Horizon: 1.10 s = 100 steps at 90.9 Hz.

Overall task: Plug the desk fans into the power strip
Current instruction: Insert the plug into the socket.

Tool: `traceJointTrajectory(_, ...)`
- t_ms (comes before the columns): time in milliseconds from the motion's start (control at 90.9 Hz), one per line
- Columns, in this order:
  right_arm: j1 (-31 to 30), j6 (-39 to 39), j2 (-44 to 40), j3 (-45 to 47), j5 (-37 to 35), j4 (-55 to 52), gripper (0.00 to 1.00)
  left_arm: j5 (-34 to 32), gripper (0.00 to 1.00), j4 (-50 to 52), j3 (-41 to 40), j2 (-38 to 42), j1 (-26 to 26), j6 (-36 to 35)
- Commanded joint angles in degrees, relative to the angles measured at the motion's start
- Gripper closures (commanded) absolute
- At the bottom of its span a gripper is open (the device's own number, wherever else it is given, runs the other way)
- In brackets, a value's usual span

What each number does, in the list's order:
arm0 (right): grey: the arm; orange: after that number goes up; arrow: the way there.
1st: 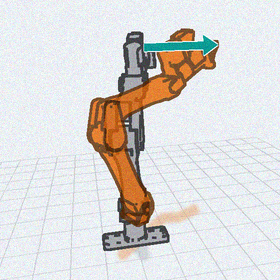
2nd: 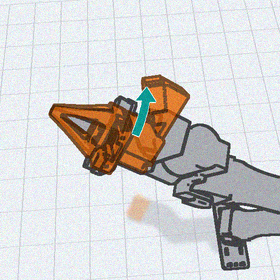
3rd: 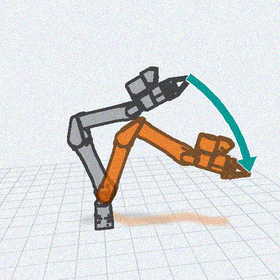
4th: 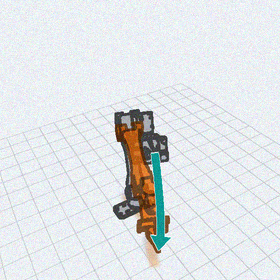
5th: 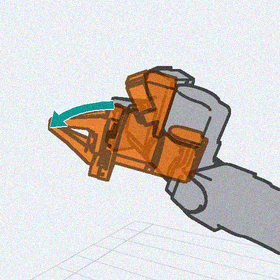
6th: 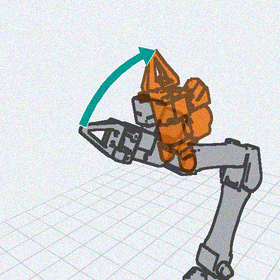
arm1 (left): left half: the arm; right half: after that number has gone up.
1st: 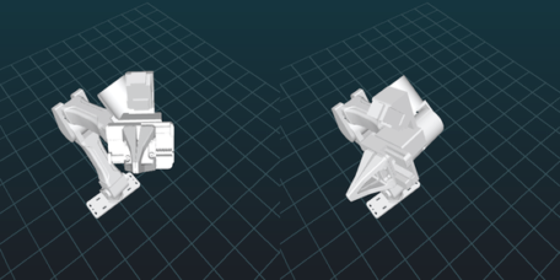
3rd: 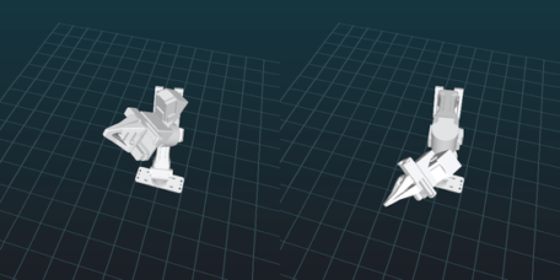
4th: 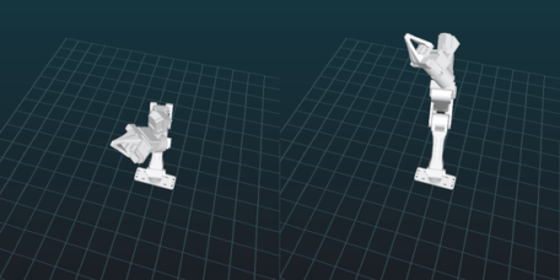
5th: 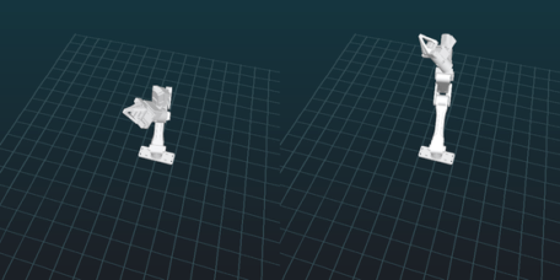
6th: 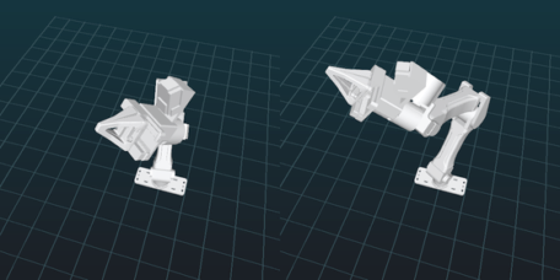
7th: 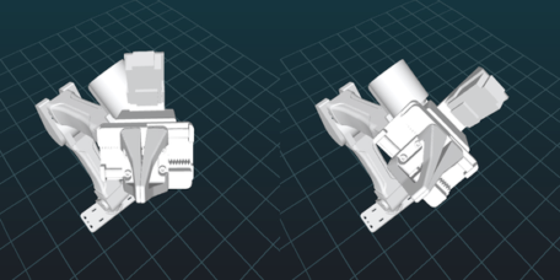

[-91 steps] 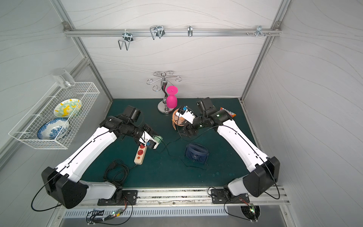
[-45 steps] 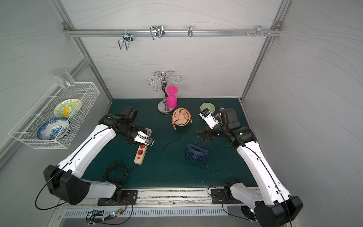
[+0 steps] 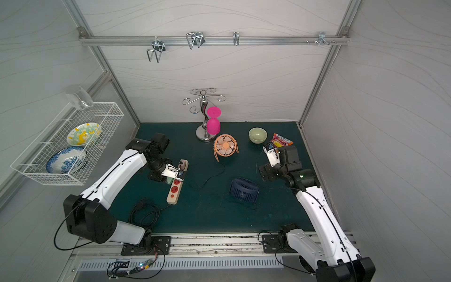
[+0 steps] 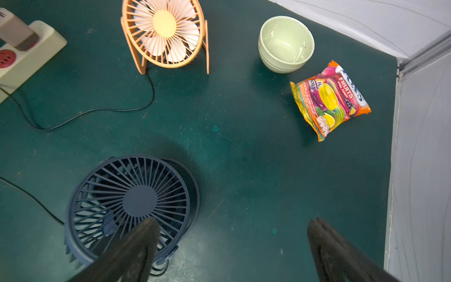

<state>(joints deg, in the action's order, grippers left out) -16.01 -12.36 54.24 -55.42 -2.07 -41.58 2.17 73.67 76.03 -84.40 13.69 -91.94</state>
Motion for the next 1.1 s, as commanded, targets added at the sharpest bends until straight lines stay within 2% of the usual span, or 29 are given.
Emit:
traceJointTrajectory(0,-0.54,2.23,-2.77,2.67,-5.34,4.09,0.01,-3.49,1.00,1.73,1.00,-2.66,-1.12,2.44)
traceJointTrajectory(308,-2.00,0.35,-8.70,9.59,-11.49,9.75,0.01,-7.20,1.00,-3.64,1.32,-9.08,-1.98,3.56)
traceJointTrajectory(781,-2.36,0.10,-10.09,11.47,-11.78,12.12,0.01,-3.76,1.00,-13.12,3.35,-14.30,-1.41,2.50)
traceJointTrajectory(1089,-2.45,-0.12,-9.37,11.35,-11.67,12.10,0.01,-0.81,1.00,-10.45,4.78,-15.97,0.49,3.97)
